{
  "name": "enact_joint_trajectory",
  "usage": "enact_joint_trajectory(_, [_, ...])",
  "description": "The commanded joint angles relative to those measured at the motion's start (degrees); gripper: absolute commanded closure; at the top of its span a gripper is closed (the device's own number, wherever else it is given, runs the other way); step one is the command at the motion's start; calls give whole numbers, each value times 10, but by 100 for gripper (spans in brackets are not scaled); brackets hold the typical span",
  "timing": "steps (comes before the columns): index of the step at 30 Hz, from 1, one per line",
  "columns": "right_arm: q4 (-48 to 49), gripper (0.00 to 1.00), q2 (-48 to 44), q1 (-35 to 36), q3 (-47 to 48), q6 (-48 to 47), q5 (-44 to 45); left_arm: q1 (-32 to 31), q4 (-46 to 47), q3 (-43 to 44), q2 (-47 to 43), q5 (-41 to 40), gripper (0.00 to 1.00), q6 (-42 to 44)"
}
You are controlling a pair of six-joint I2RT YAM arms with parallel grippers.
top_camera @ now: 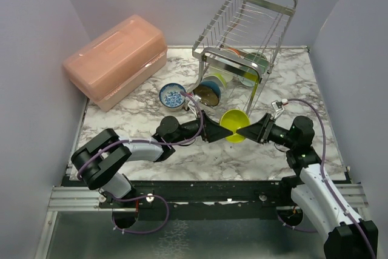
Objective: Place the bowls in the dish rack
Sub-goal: Place the bowl in the dish rack.
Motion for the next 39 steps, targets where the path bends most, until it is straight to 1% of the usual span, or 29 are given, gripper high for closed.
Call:
enact_joint_trajectory(1, [5, 39, 20, 2, 25, -16, -15, -11, 25, 20, 12, -5, 100, 2])
enact_joint_trajectory(4, [-36, 63, 29, 1, 43, -39, 1, -13, 15, 24, 17, -4, 100, 1])
enact_joint_trajectory(7, [-89, 90, 32, 2, 67, -73, 21, -13, -18, 24, 11, -18, 87, 6])
enact_joint_trajectory(8, [-114, 97, 33, 2, 78, -87, 33, -13, -36, 23, 6, -28, 83, 11])
enact_joint_trajectory(9, [-142, 99, 34, 2, 87, -101, 42, -13, -56, 22, 0, -41, 79, 18])
enact_joint_trajectory(10, [-164, 99, 34, 1, 96, -114, 53, -13, -81, 20, -7, -58, 71, 22])
enact_joint_trajectory(11, [-187, 99, 34, 1, 105, -130, 67, -13, -106, 19, -15, -75, 61, 26])
enact_joint_trajectory(14, [-237, 99, 31, 2, 127, -159, 98, -13, -186, 19, -42, -120, 39, 35])
enact_joint_trajectory(15, [-248, 99, 31, 2, 132, -165, 101, -13, -199, 19, -48, -128, 35, 40])
enact_joint_trajectory(20, [-266, 100, 31, 2, 146, -180, 109, -13, -242, 22, -55, -132, 33, 46])
enact_joint_trajectory(21, [-268, 99, 31, 2, 147, -181, 109, -13, -250, 26, -53, -133, 31, 43])
enact_joint_trajectory(23, [-275, 100, 31, 2, 151, -185, 113, -13, -270, 32, -50, -136, 21, 38])
enact_joint_trajectory(28, [-283, 100, 33, 2, 157, -192, 116, -14, -288, 51, -42, -132, 20, 46])
enact_joint_trajectory(35, [-275, 100, 36, 1, 160, -193, 102, -22, -339, 83, -29, -130, 27, 70])
enact_joint_trajectory(39, [-286, 100, 51, 2, 167, -204, 99, -32, -367, 111, -13, -120, 26, 87])
